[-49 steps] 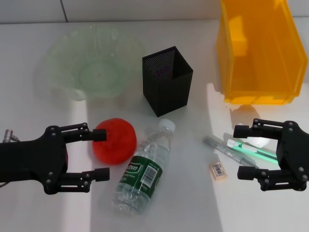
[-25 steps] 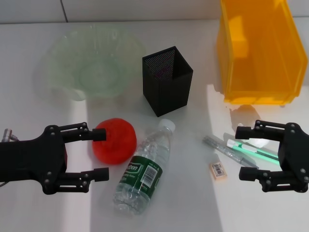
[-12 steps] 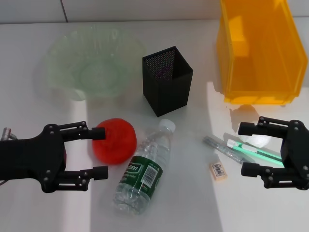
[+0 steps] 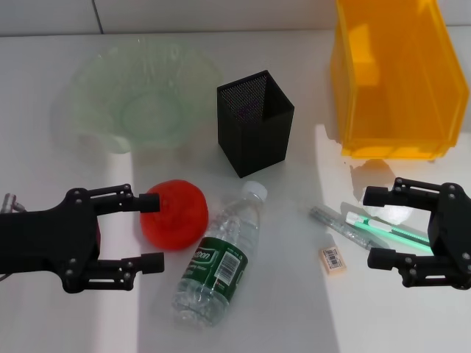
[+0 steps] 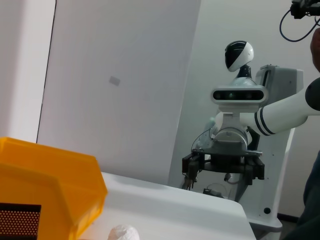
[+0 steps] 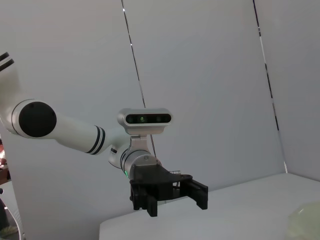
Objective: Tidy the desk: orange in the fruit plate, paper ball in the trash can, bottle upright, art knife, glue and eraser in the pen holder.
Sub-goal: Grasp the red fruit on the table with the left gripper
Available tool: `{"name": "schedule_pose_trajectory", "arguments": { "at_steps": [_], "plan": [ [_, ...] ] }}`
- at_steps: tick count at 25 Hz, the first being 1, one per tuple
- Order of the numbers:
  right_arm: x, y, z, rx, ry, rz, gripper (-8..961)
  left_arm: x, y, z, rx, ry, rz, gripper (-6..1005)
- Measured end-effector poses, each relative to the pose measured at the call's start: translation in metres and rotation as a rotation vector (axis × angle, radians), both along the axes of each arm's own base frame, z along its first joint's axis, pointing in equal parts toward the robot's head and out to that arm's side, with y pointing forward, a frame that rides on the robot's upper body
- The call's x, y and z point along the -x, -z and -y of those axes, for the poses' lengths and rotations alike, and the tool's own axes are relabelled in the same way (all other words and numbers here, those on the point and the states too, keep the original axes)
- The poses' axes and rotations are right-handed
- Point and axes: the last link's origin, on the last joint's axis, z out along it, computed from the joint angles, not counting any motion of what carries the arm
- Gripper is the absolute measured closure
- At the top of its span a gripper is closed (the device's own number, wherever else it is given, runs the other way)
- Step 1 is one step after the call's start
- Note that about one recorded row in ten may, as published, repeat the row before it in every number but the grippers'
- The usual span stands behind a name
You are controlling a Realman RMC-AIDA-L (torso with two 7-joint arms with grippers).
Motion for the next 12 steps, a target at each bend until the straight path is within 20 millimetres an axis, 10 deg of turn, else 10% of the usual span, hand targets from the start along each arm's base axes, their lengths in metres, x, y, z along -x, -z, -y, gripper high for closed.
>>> {"name": "schedule_pose_trajectory", "arguments": {
  "at_steps": [12],
  "plan": [
    [-0.0010,-0.0014,0.0000,-0.011,0.007,-0.004,161,-0.0024,-0.0063,-0.0087,0.022,-0.081,-0.014,204]
  ]
}}
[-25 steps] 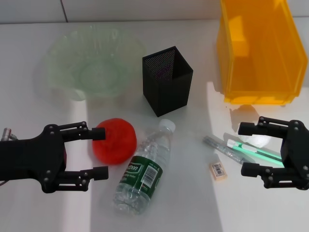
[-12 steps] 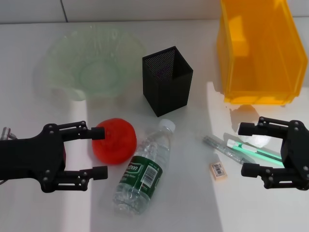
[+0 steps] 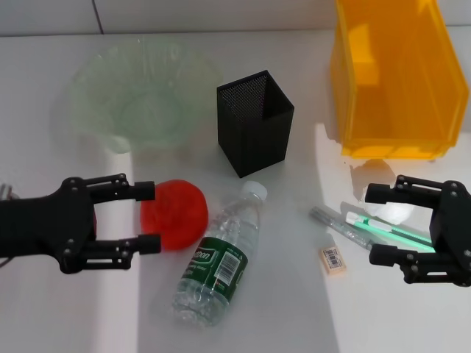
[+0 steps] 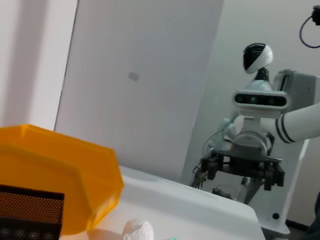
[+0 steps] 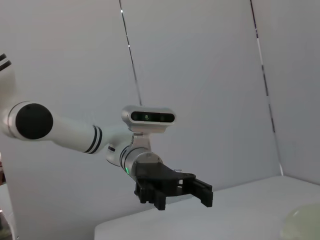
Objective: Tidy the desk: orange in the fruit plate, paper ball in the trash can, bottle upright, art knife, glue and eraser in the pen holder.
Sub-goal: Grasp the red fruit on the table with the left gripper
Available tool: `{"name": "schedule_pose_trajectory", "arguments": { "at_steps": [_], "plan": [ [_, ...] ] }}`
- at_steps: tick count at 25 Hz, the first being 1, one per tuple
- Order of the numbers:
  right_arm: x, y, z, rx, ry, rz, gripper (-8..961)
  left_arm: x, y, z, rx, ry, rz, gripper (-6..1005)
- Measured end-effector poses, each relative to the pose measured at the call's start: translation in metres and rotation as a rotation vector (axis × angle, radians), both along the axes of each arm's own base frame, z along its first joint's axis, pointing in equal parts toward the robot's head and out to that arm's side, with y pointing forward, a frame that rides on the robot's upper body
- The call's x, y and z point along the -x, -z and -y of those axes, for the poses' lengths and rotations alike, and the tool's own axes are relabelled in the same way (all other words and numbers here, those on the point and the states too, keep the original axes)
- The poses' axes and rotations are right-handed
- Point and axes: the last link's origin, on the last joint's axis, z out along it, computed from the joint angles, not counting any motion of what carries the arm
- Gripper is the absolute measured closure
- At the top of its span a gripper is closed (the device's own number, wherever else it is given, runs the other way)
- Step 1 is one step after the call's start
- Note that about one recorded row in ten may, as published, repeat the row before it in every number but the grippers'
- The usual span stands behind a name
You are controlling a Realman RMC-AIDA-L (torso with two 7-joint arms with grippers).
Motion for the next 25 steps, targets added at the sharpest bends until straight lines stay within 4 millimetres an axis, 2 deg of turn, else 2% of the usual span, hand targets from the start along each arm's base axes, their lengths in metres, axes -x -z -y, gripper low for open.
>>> {"name": "schedule_pose_trajectory", "arguments": {
  "at_steps": [3,5,6,9,10,14,15,19,25],
  "plan": [
    [-0.005,-0.005,0.001,-0.037,0.028,-0.013,161,-0.009,-0.010,-0.012,0.023,-0.057,-0.050,204],
    [-0.008,-0.009,0.003,-0.063,0.050,-0.022,162,-0.024,-0.019,-0.021,0.032,-0.081,-0.105,204],
    [-0.011,-0.012,0.004,-0.080,0.061,-0.027,162,-0.024,-0.019,-0.021,0.032,-0.081,-0.105,204],
    [-0.021,-0.020,0.011,-0.168,0.109,-0.054,162,-0.046,-0.023,-0.036,0.038,-0.118,-0.202,203],
    [-0.021,-0.020,0.011,-0.168,0.109,-0.054,162,-0.046,-0.023,-0.036,0.038,-0.118,-0.202,203],
    [-0.030,-0.031,0.018,-0.263,0.169,-0.096,162,-0.060,-0.019,-0.048,0.067,-0.165,-0.299,203],
    [-0.033,-0.033,0.020,-0.283,0.181,-0.104,162,-0.068,-0.015,-0.059,0.103,-0.229,-0.395,203],
    [-0.040,-0.042,0.028,-0.361,0.212,-0.132,162,-0.078,-0.003,-0.074,0.134,-0.309,-0.531,203],
    [-0.043,-0.044,0.028,-0.400,0.219,-0.139,162,-0.081,0.010,-0.081,0.115,-0.311,-0.641,203]
  ]
}}
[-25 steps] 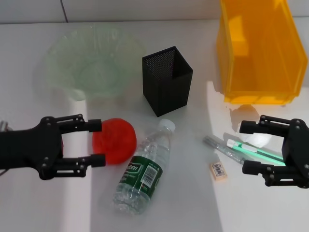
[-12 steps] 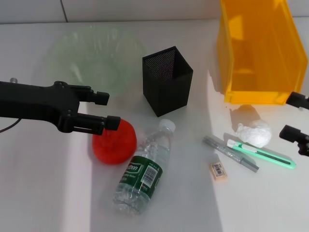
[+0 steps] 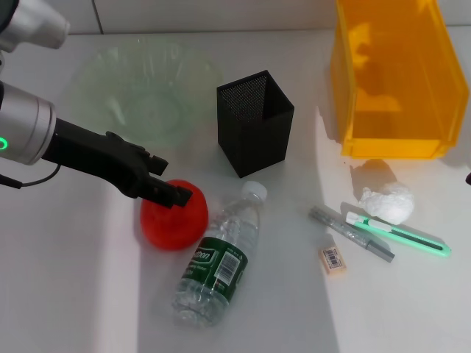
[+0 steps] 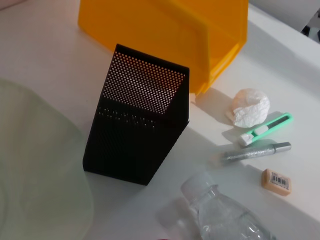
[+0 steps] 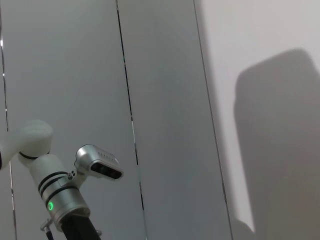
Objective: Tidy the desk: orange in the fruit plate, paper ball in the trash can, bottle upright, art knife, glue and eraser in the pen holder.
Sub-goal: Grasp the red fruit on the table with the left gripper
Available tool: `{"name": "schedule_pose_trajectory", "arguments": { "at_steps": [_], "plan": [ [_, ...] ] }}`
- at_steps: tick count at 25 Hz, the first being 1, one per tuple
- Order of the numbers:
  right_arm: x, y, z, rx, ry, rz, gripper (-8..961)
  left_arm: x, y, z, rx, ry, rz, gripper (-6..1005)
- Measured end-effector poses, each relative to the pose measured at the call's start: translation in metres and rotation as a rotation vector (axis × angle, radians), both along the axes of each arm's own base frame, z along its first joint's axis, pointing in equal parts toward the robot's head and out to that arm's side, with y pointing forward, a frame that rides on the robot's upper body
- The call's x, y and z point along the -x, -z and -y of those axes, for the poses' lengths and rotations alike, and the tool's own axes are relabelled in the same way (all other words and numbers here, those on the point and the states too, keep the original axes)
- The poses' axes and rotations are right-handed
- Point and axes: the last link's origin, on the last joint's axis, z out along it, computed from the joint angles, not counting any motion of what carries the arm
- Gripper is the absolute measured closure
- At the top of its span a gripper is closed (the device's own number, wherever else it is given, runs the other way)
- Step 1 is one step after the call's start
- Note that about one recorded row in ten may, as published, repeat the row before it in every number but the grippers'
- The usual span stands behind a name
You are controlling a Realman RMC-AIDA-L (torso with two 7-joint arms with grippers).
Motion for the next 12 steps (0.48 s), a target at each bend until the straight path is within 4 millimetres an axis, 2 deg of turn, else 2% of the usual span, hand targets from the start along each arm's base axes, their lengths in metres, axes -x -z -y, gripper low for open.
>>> {"name": "schedule_pose_trajectory", "arguments": {
  "at_steps": [6,12],
  "plan": [
    [0.001,-0.001,-0.004,-0.006,-0.009,0.003,162,0.004,0.011,-0.003,-0.011,0.032,-0.059,203],
    [0.005,-0.001,-0.010,-0.005,-0.024,0.001,161,0.017,0.023,-0.003,-0.005,0.027,-0.126,204]
  ]
}}
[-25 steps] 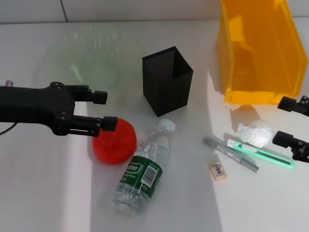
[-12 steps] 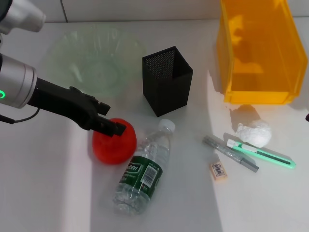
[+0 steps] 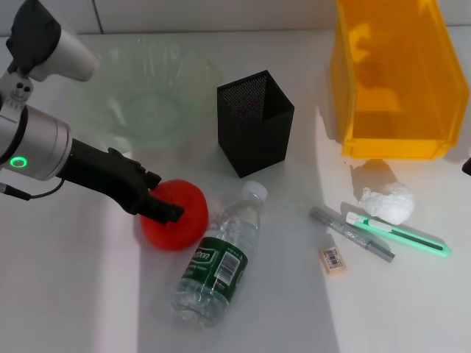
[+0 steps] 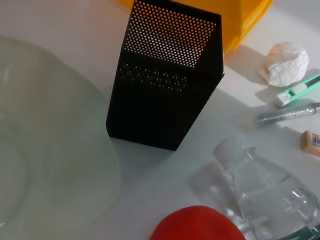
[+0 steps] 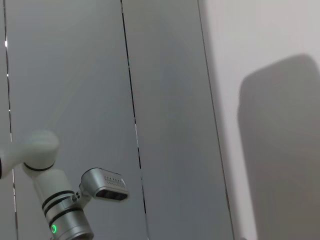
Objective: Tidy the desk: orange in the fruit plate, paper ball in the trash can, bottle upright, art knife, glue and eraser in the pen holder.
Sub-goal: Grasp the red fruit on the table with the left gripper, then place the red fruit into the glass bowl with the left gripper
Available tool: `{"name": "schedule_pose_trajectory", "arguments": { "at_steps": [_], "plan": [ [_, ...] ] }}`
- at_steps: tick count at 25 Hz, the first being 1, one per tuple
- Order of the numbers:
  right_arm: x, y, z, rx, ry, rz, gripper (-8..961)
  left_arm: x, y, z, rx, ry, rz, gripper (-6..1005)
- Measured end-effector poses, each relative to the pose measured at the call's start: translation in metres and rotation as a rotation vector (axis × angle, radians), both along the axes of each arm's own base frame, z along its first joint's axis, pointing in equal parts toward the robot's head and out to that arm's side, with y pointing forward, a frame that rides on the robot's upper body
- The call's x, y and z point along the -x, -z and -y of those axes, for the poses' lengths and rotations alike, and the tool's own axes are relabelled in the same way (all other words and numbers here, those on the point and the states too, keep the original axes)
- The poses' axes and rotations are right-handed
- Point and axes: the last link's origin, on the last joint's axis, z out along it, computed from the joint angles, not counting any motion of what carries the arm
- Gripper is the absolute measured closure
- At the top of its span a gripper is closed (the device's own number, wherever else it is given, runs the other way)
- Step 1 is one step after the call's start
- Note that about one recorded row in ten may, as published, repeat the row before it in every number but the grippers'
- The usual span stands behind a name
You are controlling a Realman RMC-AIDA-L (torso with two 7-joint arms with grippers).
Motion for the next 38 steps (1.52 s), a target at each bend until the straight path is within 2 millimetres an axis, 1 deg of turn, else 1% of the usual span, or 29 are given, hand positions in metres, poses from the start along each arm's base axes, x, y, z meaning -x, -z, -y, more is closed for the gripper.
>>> {"name": "schedule_pose_trajectory", "arguments": {
  "at_steps": [7,10,13,17,22,23,25,29,30,31,32,33,36,38],
  "plan": [
    [0.002,0.000,-0.002,0.003,-0.011,-0.003,161,0.009,0.005,-0.003,-0.024,-0.028,-0.027,230],
    [0.002,0.000,-0.002,0.004,-0.013,-0.005,161,0.016,0.007,-0.004,-0.019,-0.066,-0.014,321],
    [0.002,0.000,-0.001,0.004,-0.013,-0.005,161,0.017,0.007,-0.004,-0.017,-0.068,-0.011,412],
    [0.002,0.000,0.000,0.005,-0.010,-0.006,162,0.016,0.007,-0.003,-0.018,-0.067,-0.005,646],
    [0.000,0.000,0.002,0.006,-0.005,-0.008,162,0.016,0.007,-0.003,-0.015,-0.068,-0.003,734],
    [0.000,0.000,0.002,0.006,-0.005,-0.008,162,0.013,0.004,0.001,0.011,-0.066,0.034,751],
    [0.000,0.000,0.005,0.009,-0.004,-0.012,162,0.010,-0.001,0.003,0.022,-0.053,0.074,786],
    [0.000,0.000,0.009,0.008,-0.007,-0.021,161,0.000,-0.026,-0.001,-0.017,-0.028,0.194,828],
    [-0.001,-0.001,0.012,0.005,-0.003,-0.027,161,-0.003,-0.044,-0.011,-0.096,-0.020,0.237,835],
    [-0.001,-0.001,0.012,0.005,-0.003,-0.027,161,-0.003,-0.044,-0.011,-0.096,-0.020,0.237,843],
    [-0.002,-0.001,0.014,0.001,0.001,-0.029,161,-0.005,-0.058,-0.021,-0.177,-0.021,0.260,851],
    [-0.003,-0.001,0.016,-0.003,0.005,-0.030,161,-0.005,-0.058,-0.021,-0.177,-0.021,0.260,851],
    [-0.007,-0.002,0.023,-0.009,0.023,-0.032,161,-0.006,-0.073,-0.041,-0.294,-0.023,0.275,850],
    [-0.010,-0.003,0.027,-0.017,0.039,-0.033,161,-0.006,-0.075,-0.052,-0.347,-0.013,0.266,851]
  ]
}}
